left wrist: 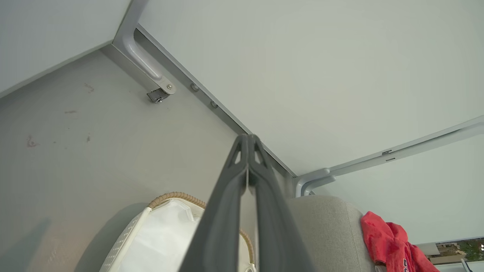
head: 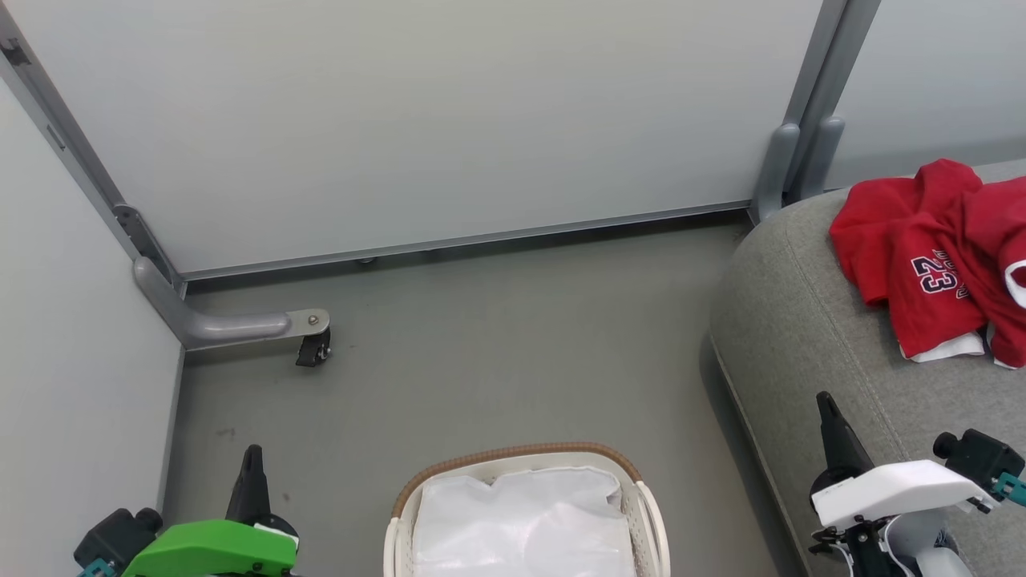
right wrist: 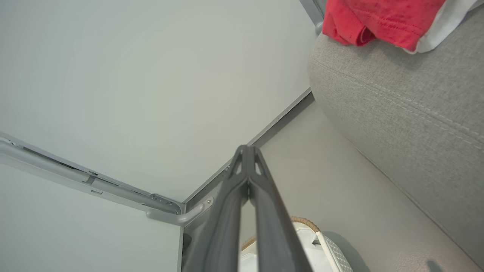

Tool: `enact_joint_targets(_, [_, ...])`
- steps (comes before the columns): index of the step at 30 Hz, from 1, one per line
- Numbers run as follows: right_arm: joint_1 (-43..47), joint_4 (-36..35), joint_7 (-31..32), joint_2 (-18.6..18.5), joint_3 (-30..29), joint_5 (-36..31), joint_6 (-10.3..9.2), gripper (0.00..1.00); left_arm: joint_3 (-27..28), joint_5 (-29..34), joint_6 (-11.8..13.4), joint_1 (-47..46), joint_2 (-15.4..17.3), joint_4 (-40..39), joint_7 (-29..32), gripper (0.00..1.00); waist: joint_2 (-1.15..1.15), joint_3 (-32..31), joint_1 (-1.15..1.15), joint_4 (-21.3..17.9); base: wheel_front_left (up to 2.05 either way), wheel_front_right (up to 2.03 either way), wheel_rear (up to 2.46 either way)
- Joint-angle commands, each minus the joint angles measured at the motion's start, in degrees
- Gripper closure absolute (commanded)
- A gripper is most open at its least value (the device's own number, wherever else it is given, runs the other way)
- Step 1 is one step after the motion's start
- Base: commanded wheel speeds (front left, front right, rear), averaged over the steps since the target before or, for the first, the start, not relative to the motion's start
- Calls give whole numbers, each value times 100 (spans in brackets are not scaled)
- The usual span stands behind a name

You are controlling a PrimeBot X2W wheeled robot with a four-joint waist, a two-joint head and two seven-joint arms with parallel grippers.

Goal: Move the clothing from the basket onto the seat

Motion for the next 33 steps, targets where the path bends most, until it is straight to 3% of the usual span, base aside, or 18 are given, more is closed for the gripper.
enact_joint_targets(1, [-140, -96, 37, -37, -30, 195, -1, 100, 44, -156, -39, -168, 17, -80, 32, 100, 0, 2, 0, -2, 0, 0, 0])
enact_joint_targets(33, [-171, -249, 551, -54, -203, 2217, -3, 100, 380, -1844, -191, -405, 23, -225, 539, 100, 0, 35, 0, -51, 0, 0, 0])
